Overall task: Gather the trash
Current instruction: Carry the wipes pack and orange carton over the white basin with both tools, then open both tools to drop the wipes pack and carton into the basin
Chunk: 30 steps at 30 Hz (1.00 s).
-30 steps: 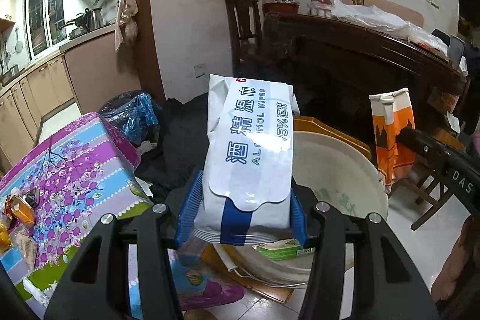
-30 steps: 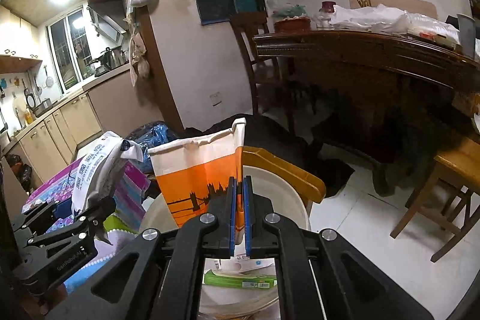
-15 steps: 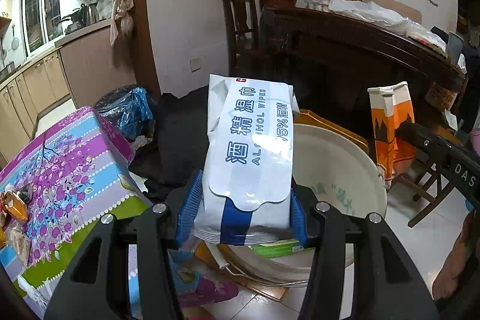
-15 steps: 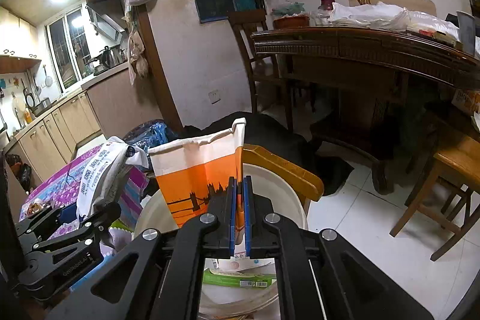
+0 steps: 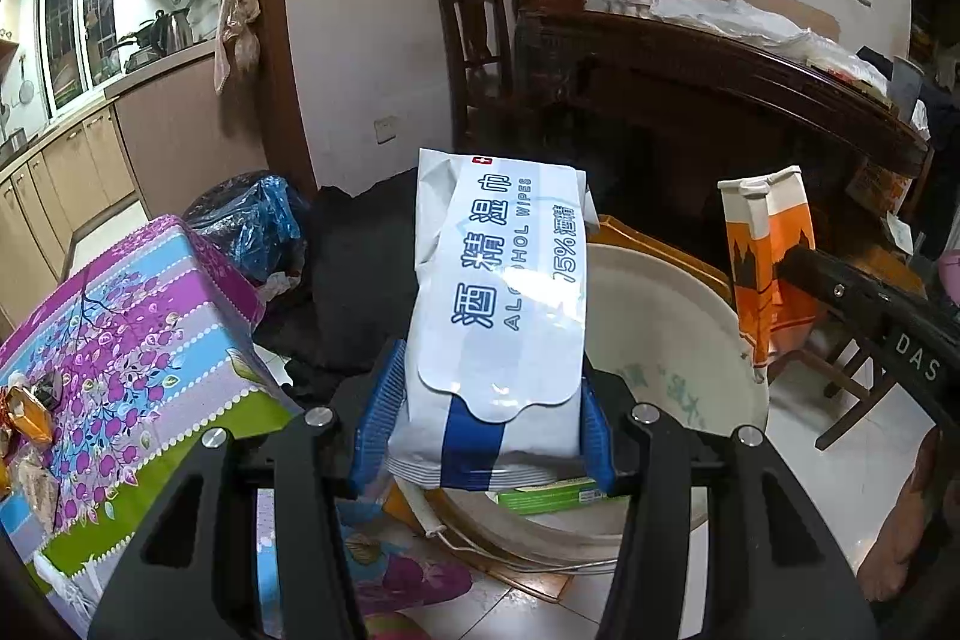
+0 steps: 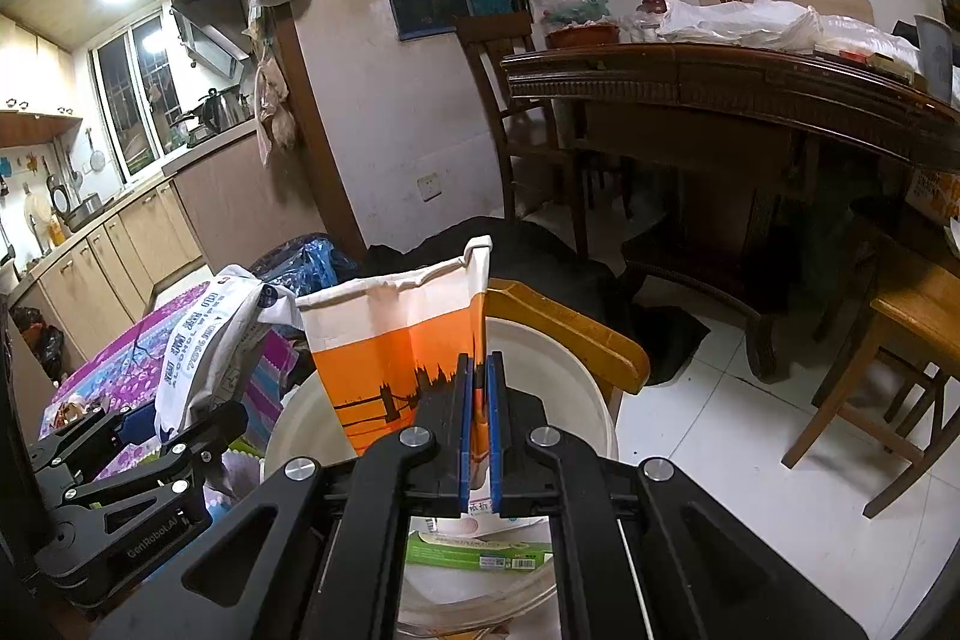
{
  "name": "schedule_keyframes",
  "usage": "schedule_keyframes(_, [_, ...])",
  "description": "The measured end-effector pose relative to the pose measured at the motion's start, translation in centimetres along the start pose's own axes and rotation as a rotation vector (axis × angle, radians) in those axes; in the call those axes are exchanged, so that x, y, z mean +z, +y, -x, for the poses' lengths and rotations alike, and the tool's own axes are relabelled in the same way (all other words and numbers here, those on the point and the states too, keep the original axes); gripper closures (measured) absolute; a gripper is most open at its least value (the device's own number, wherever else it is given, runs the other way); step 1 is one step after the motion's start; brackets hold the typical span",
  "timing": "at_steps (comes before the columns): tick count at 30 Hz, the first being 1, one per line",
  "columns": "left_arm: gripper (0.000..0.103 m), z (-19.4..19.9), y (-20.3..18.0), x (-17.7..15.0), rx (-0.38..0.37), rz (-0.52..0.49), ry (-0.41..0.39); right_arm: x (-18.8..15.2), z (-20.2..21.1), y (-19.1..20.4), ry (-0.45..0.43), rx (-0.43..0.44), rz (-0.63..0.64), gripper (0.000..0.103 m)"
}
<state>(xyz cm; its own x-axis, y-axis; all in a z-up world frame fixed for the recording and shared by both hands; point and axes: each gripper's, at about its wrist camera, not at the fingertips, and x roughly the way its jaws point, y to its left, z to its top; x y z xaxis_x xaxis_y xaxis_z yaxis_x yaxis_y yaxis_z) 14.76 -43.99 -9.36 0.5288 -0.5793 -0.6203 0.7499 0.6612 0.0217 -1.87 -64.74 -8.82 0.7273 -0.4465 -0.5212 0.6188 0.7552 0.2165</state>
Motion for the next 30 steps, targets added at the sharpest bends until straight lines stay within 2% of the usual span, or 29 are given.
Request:
schedule_keyframes(9, [0.053, 0.0, -0.1, 0.0, 0.002, 0.0, 0.0, -0.6, -0.3, 0.3, 0.008, -0.001, -0.003, 0.098])
schedule_keyframes(14, [0.047, -0.1, -0.2, -0.1, -0.006, -0.009, 0.007, -1.0, -0.4, 0.6, 0.014, 0.006, 0.001, 0.098])
schedule_keyframes(16, [0.044, -0.1, -0.3, -0.2, -0.006, -0.011, 0.005, -0.9, -0.4, 0.9, 0.02, 0.011, 0.0, 0.093])
schedule_keyframes(17, [0.042, -0.1, -0.2, -0.2, -0.003, -0.006, 0.005, -0.9, -0.4, 0.8, 0.017, 0.01, -0.004, 0.081])
schedule_keyframes(18, [0.042, -0.1, 0.0, -0.2, 0.0, -0.001, 0.003, -0.8, -0.4, 0.7, 0.014, 0.011, -0.009, 0.075])
schedule_keyframes(30, [0.042, 0.7, 0.9, -0.3, 0.013, 0.014, -0.008, -0.9, 0.5, 1.1, 0.009, 0.021, -0.015, 0.075])
